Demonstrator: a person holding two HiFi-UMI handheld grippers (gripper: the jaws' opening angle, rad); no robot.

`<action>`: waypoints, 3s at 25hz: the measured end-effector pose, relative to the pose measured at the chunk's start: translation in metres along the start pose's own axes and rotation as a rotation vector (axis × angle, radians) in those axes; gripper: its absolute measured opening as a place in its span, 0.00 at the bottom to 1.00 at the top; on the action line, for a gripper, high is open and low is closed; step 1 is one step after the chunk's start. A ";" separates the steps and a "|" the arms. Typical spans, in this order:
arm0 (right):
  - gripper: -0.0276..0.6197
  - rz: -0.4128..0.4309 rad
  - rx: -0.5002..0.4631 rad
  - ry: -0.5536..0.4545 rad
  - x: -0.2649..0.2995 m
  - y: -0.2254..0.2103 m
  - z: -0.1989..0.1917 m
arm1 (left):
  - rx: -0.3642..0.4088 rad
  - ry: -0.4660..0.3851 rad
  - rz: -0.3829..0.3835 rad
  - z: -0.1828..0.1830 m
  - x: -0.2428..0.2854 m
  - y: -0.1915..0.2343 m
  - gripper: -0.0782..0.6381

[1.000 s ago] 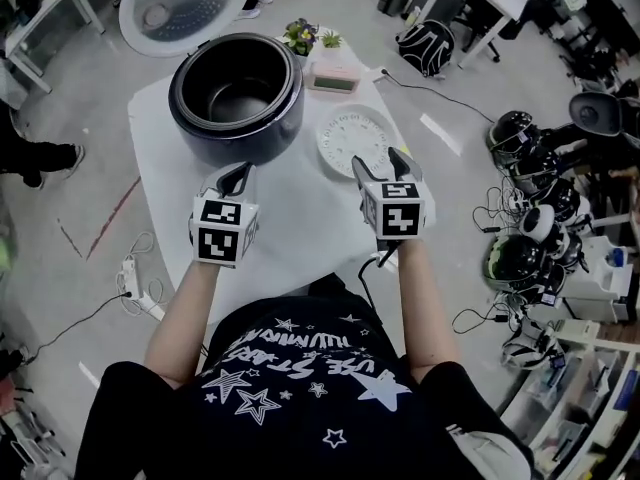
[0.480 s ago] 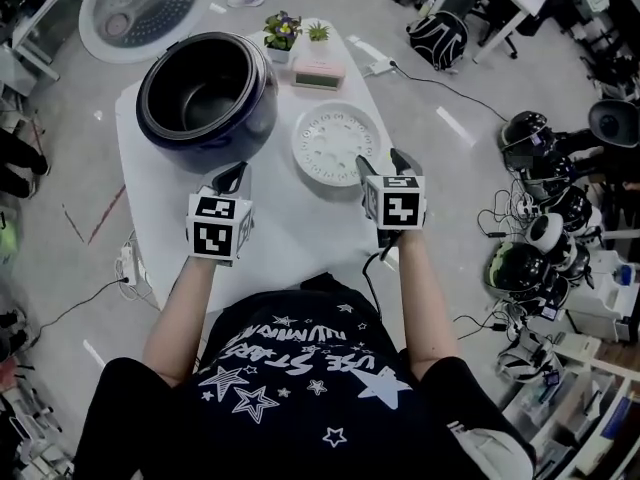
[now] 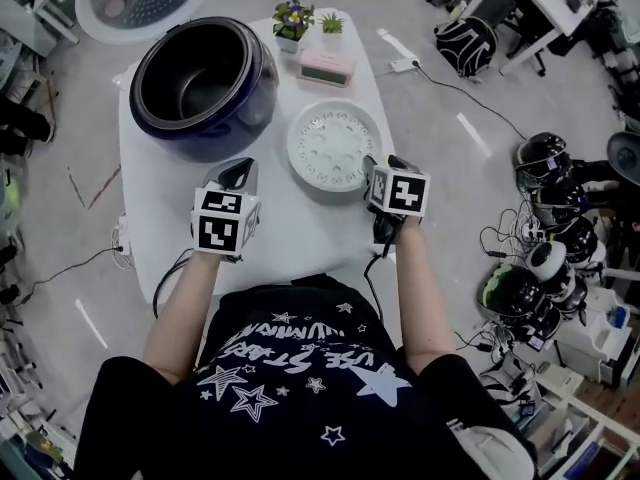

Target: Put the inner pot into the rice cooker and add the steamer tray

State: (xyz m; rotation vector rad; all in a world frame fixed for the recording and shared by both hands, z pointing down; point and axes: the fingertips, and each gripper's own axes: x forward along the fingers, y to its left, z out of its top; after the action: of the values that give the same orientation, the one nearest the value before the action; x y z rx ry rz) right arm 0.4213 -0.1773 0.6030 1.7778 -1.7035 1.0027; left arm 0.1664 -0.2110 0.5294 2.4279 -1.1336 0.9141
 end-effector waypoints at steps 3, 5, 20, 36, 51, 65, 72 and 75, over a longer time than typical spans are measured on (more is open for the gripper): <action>0.41 0.023 0.020 0.018 0.011 -0.004 0.000 | -0.033 0.012 0.023 -0.005 0.001 -0.001 0.11; 0.39 0.040 0.031 0.030 0.016 -0.004 0.000 | -0.050 0.018 0.036 -0.008 0.001 -0.002 0.11; 0.21 0.047 0.079 0.091 0.047 -0.012 -0.002 | -0.112 0.039 0.105 -0.021 -0.005 0.007 0.11; 0.12 0.070 0.082 -0.011 0.022 -0.011 0.029 | -0.141 -0.018 0.129 -0.010 -0.024 0.022 0.11; 0.12 0.182 0.032 -0.214 -0.063 0.039 0.127 | -0.161 -0.165 0.154 0.029 -0.072 0.074 0.11; 0.12 0.230 0.020 -0.325 -0.103 0.106 0.177 | -0.154 -0.263 0.125 0.048 -0.108 0.122 0.11; 0.12 0.273 -0.049 -0.326 -0.089 0.175 0.212 | -0.155 -0.299 0.140 0.053 -0.129 0.166 0.11; 0.12 0.299 -0.064 -0.307 -0.079 0.200 0.225 | -0.168 -0.312 0.148 0.054 -0.135 0.183 0.11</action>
State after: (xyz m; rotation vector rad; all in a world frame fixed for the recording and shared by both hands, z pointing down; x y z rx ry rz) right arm 0.2680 -0.3223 0.3741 1.7389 -2.2161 0.8095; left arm -0.0173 -0.2787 0.4008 2.4280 -1.4495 0.4630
